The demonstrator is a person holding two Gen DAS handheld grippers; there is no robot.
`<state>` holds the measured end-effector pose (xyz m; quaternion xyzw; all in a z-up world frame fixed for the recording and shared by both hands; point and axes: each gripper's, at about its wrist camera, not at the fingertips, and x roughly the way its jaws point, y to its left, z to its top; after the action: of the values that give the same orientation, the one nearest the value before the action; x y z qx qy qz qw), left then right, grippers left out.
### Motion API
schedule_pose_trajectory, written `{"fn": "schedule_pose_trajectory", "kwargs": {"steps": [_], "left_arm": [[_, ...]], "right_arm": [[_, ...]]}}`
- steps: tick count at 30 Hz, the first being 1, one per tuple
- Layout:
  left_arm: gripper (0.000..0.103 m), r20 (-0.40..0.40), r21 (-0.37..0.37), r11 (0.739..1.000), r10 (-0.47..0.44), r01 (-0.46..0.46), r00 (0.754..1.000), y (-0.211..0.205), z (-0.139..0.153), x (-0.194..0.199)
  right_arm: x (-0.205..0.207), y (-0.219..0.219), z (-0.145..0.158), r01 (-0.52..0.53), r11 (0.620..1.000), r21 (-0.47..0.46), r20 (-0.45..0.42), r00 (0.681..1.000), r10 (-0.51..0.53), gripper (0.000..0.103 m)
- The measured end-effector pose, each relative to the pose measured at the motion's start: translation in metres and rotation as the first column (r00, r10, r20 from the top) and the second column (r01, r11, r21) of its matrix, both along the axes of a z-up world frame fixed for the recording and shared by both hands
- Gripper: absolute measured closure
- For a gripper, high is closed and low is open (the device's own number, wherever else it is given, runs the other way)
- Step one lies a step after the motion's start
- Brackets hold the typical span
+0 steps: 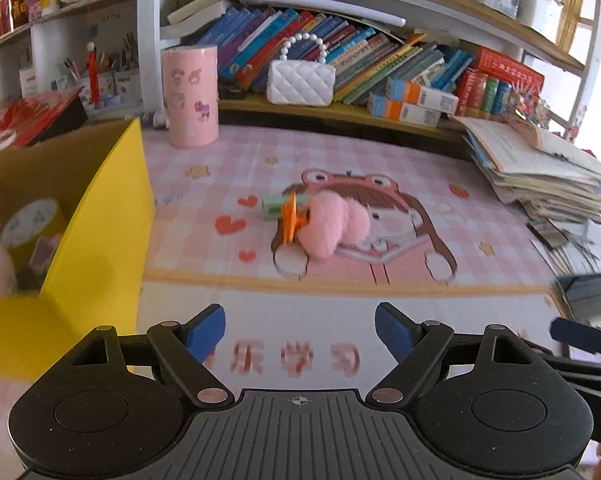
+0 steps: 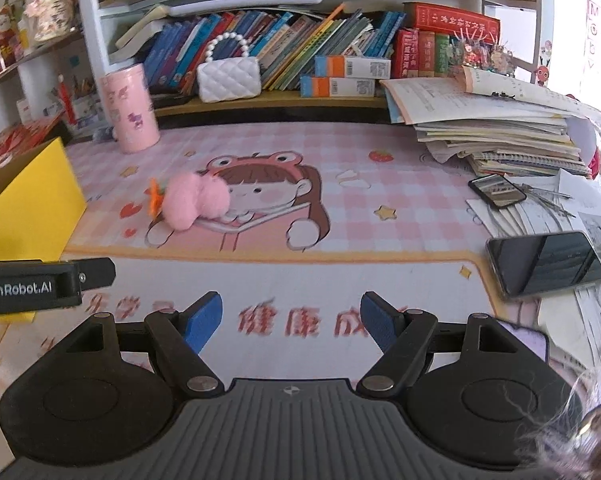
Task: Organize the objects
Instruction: 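Grasp the pink plush pig with the left gripper while the right gripper grasps the mint-green clip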
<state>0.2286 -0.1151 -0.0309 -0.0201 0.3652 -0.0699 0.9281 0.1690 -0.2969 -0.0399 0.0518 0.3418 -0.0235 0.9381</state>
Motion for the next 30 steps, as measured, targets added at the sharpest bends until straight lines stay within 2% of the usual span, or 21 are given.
{"fn": "schedule_pose_trajectory", "kwargs": {"steps": [6, 10, 17, 22, 24, 25, 30], "left_arm": [[0.019, 0.035, 0.023, 1.000, -0.005, 0.004, 0.999, -0.014, -0.004, 0.047], [0.020, 0.074, 0.089, 0.996, -0.004, -0.002, 0.997, -0.028, -0.010, 0.073], [0.021, 0.039, 0.172, 0.983, -0.069, 0.061, 0.997, -0.049, -0.034, 0.114], [0.021, -0.014, 0.285, 0.948, -0.141, 0.139, 0.990, -0.069, -0.053, 0.138], [0.027, -0.026, 0.316, 0.935, -0.163, 0.162, 0.986, -0.072, -0.060, 0.142], [0.037, -0.019, 0.316, 0.934, -0.170, 0.167, 0.985, -0.071, -0.060, 0.141], [0.041, 0.047, 0.287, 0.943, -0.192, 0.171, 0.980, -0.061, -0.046, 0.121]], "right_arm": [[0.022, -0.013, 0.004, 0.028, 1.000, 0.009, 0.021, 0.999, -0.028, 0.028], [0.029, -0.017, 0.006, 0.023, 1.000, 0.009, 0.025, 0.999, -0.023, 0.028], [0.034, -0.022, 0.001, 0.019, 1.000, 0.014, 0.006, 1.000, -0.020, 0.028], [0.037, -0.026, -0.003, 0.018, 1.000, 0.014, -0.014, 1.000, -0.017, 0.028], [0.038, -0.028, -0.003, 0.019, 1.000, 0.012, -0.013, 1.000, -0.019, 0.028], [0.039, -0.029, -0.003, 0.021, 1.000, 0.011, -0.013, 1.000, -0.021, 0.028], [0.044, -0.030, -0.004, 0.026, 1.000, 0.014, -0.017, 1.000, -0.026, 0.028]]}}
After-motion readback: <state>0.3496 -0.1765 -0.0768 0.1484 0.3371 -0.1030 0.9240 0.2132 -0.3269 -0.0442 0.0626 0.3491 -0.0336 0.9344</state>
